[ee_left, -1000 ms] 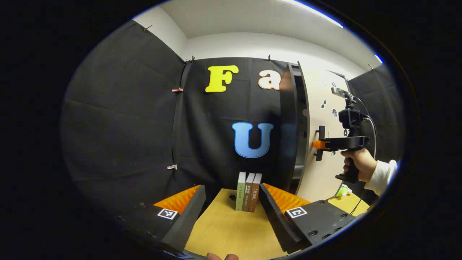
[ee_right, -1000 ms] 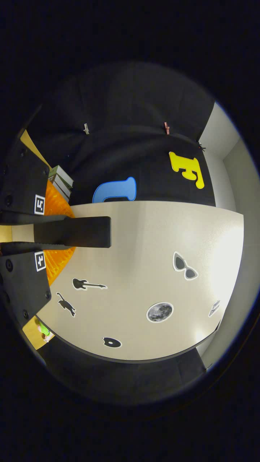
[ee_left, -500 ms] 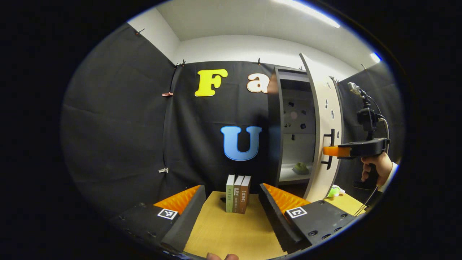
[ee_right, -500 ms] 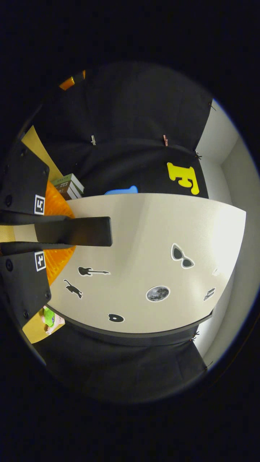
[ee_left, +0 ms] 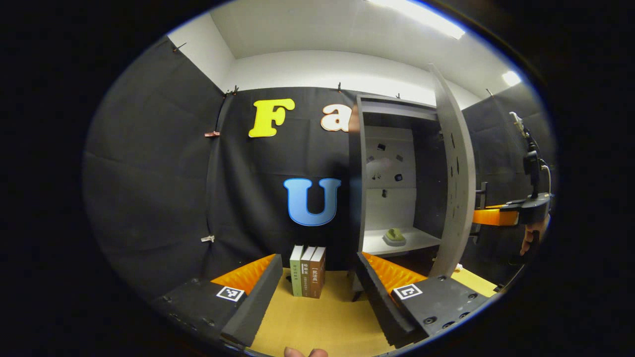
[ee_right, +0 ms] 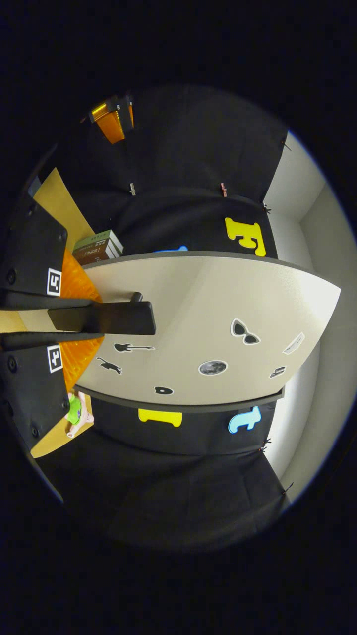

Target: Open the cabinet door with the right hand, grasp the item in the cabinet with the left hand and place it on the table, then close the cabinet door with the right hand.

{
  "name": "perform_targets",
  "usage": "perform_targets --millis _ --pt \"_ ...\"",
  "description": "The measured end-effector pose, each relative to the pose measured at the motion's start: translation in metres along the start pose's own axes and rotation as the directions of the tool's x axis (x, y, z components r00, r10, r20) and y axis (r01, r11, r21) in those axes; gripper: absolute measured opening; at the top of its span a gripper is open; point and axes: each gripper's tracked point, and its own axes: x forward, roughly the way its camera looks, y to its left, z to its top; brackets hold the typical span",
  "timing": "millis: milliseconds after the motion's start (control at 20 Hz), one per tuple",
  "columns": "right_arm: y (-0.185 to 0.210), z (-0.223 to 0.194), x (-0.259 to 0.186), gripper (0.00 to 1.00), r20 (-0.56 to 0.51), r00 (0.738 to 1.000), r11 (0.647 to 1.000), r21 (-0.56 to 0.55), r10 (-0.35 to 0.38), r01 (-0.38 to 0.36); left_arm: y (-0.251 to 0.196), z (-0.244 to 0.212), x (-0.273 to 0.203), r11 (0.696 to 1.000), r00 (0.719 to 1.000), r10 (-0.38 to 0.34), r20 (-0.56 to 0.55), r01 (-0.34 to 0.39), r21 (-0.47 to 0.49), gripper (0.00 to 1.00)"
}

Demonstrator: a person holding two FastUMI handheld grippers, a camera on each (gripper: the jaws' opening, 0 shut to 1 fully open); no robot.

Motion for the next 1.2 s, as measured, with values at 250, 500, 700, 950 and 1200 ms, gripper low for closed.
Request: perform_targets --millis 250,500,700,950,1200 --pt "-0.060 0.003 -0.035 0.19 0.005 0.998 0.998 -0.004 -0.064 0.064 -0.043 0.011 0.028 0.999 0.999 -0.033 0.005 0.033 -0.006 0.94" --pt "-0.120 0.013 -0.051 0.18 0.021 0.992 0.992 0.000 -0.123 0.123 -0.096 0.013 0.044 0.997 0.997 -0.071 -0.005 0.071 0.014 0.93" --pt "-0.152 0.012 -0.056 0.11 0.036 0.984 0.985 0.001 -0.174 0.175 -0.126 0.020 0.049 0.997 0.997 -0.079 0.000 0.079 0.018 0.93" --pt "-0.179 0.014 -0.068 0.10 0.043 0.987 0.987 0.027 -0.158 0.157 -0.151 0.023 0.057 0.996 0.997 -0.081 0.003 0.081 0.035 0.94" --pt "-0.174 0.011 -0.067 0.11 0.042 0.990 0.990 -0.007 -0.138 0.138 -0.167 0.022 0.066 0.996 0.996 -0.085 -0.003 0.085 0.040 0.95"
